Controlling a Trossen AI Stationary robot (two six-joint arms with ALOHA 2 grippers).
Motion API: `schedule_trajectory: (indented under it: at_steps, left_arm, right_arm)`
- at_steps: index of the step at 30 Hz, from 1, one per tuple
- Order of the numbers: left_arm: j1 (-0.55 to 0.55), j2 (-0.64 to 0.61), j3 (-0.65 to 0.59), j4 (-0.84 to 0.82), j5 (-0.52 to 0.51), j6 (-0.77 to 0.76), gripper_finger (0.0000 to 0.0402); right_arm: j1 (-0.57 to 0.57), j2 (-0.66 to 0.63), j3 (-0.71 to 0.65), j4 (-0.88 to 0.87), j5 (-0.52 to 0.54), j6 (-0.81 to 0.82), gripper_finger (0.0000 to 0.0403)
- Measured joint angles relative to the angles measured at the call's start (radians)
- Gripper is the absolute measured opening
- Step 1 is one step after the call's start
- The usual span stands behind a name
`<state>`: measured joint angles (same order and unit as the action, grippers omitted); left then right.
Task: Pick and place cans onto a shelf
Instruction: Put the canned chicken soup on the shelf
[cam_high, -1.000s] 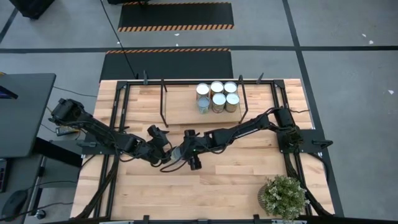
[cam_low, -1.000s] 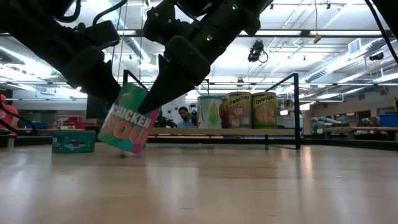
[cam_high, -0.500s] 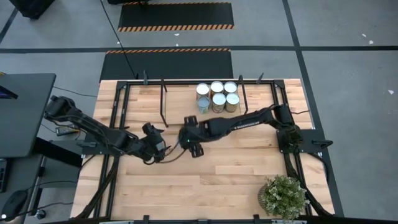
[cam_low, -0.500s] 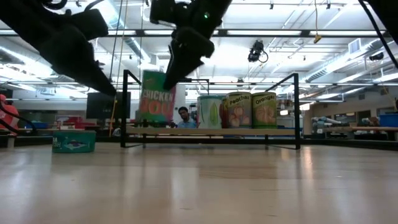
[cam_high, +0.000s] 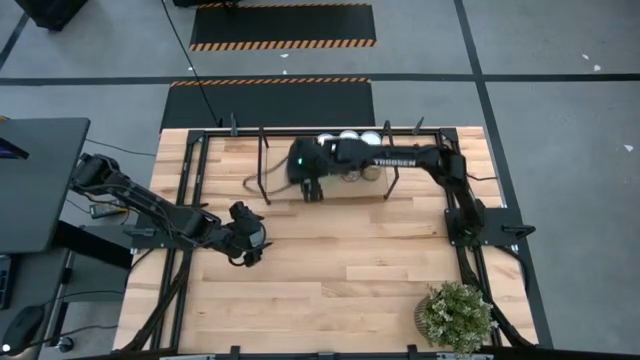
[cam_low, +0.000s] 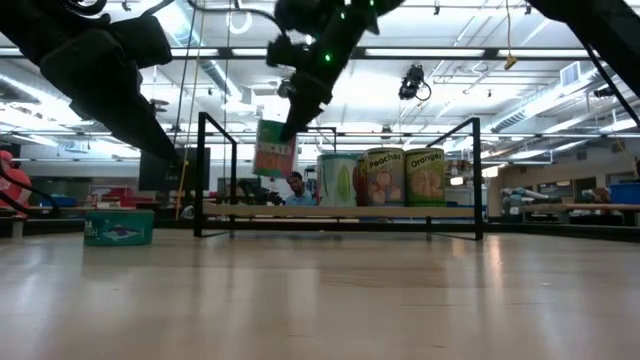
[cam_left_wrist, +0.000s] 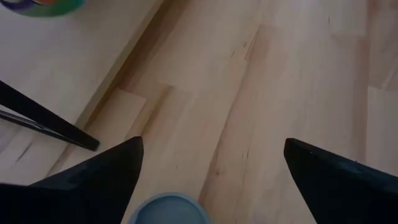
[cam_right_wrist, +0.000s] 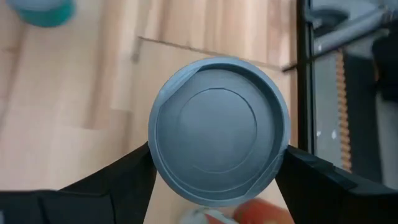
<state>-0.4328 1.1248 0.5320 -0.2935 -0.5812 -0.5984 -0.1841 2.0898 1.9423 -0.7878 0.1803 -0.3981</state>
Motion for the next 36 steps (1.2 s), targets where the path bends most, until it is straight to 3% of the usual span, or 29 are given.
schedule_trajectory:
  at_steps: [7, 16, 36]
  left_arm:
    - [0.0, 0.0, 0.0, 0.0, 0.0, 0.0, 0.0396]
    - [0.003, 0.0, 0.0, 0.019, -0.008, 0.008, 0.0396]
    - [0.003, 0.001, 0.0, 0.017, -0.009, 0.017, 0.0396]
  right_arm:
    - [-0.075, 0.001, 0.0, -0.031, -0.099, 0.021, 0.0305]
    - [-0.079, 0.004, 0.0, -0.028, -0.124, 0.013, 0.0306]
    - [-0.092, 0.057, -0.018, -0.012, -0.071, 0.002, 0.032]
